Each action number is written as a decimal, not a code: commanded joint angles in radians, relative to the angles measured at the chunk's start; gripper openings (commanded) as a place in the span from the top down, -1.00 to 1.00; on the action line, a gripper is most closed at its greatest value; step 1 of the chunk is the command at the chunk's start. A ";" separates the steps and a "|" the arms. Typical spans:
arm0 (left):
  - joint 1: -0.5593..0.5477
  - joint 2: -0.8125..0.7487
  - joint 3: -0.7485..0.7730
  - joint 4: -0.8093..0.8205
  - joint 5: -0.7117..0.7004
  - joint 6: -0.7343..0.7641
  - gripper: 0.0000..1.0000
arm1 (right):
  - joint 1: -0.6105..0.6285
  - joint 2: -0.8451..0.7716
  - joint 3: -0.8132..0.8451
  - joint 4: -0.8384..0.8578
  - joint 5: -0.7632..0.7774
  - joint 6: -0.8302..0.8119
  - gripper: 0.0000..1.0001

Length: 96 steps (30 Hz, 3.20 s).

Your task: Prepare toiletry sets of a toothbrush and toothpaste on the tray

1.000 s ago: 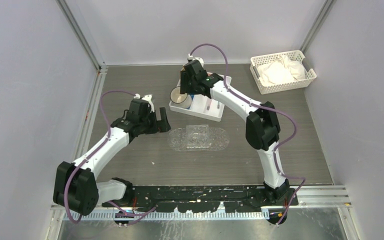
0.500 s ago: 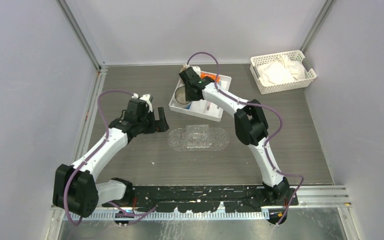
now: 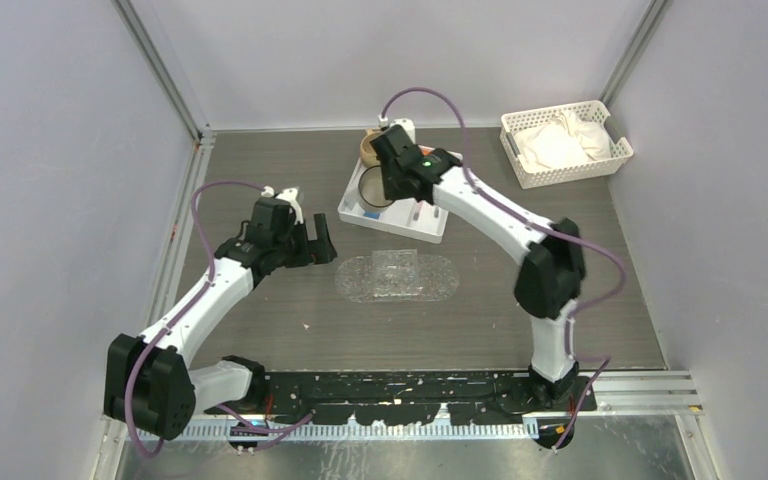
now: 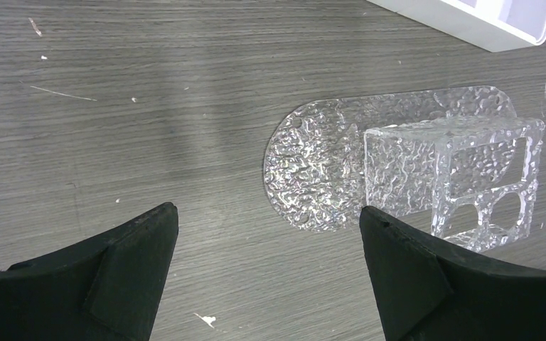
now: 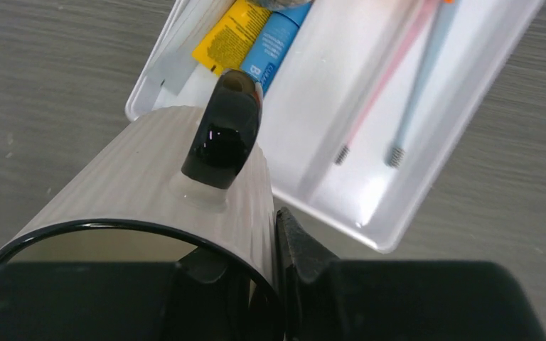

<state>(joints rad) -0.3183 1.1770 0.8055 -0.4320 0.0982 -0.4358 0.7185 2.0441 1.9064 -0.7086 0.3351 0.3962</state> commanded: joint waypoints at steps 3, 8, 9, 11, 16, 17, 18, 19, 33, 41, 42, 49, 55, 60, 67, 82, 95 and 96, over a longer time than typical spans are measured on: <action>0.008 -0.027 -0.002 0.004 0.012 0.016 -1.00 | 0.011 -0.457 -0.179 -0.175 0.092 -0.044 0.99; 0.008 -0.032 0.004 -0.002 0.021 0.014 -0.99 | -0.035 -0.637 -0.447 -0.308 0.061 0.041 0.99; 0.008 -0.034 0.004 -0.004 0.021 0.014 -1.00 | -0.052 -0.674 -0.501 -0.306 0.045 0.054 0.99; 0.008 -0.035 0.006 -0.002 0.024 0.013 -0.99 | -0.094 -0.722 -0.604 -0.285 -0.024 0.063 0.99; 0.008 -0.029 0.009 -0.007 0.036 0.012 -1.00 | -0.176 -0.722 -0.757 -0.199 -0.228 0.028 0.99; 0.008 -0.032 0.008 -0.008 0.037 0.012 -1.00 | -0.186 -0.711 -0.773 -0.182 -0.254 0.022 0.99; 0.008 -0.035 0.006 -0.010 0.034 0.012 -1.00 | -0.192 -0.701 -0.787 -0.166 -0.276 0.018 0.99; 0.008 -0.038 0.006 -0.012 0.031 0.014 -1.00 | -0.198 -0.689 -0.798 -0.147 -0.299 0.015 0.99; 0.008 -0.031 0.006 -0.009 0.026 0.017 -0.99 | -0.204 -0.521 -0.781 -0.048 -0.323 0.003 0.99; 0.008 -0.020 0.002 0.000 0.025 0.017 -1.00 | -0.204 -0.476 -0.744 -0.025 -0.282 0.002 0.99; 0.008 -0.020 0.001 0.001 0.025 0.017 -1.00 | -0.203 -0.470 -0.739 -0.024 -0.280 0.003 0.98; 0.008 -0.020 -0.005 0.004 0.021 0.017 -0.99 | -0.204 -0.424 -0.709 -0.015 -0.262 -0.002 0.89; 0.008 -0.019 -0.008 0.010 0.020 0.017 -1.00 | -0.204 -0.404 -0.711 -0.004 -0.237 -0.005 0.74; 0.008 -0.020 -0.008 0.010 0.020 0.017 -0.99 | -0.203 -0.408 -0.713 0.003 -0.219 -0.008 0.22; 0.008 -0.022 -0.011 0.011 0.020 0.015 -0.99 | -0.202 -0.484 -0.698 -0.043 -0.185 -0.001 -0.30; 0.023 0.158 0.176 0.157 0.206 0.016 -0.99 | -0.204 -0.607 -0.425 -0.083 -0.045 0.020 -0.68; 0.070 0.722 0.792 0.231 0.210 -0.048 -0.65 | -0.203 -0.742 -0.711 -0.018 -0.094 0.023 -0.62; 0.069 0.760 0.825 0.241 0.200 -0.049 -0.64 | -0.203 -0.746 -0.723 -0.016 -0.092 0.021 -0.61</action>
<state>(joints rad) -0.2504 1.8198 1.5146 -0.2272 0.3161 -0.4706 0.5167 1.3693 1.2121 -0.7704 0.2474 0.4179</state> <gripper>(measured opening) 0.834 0.816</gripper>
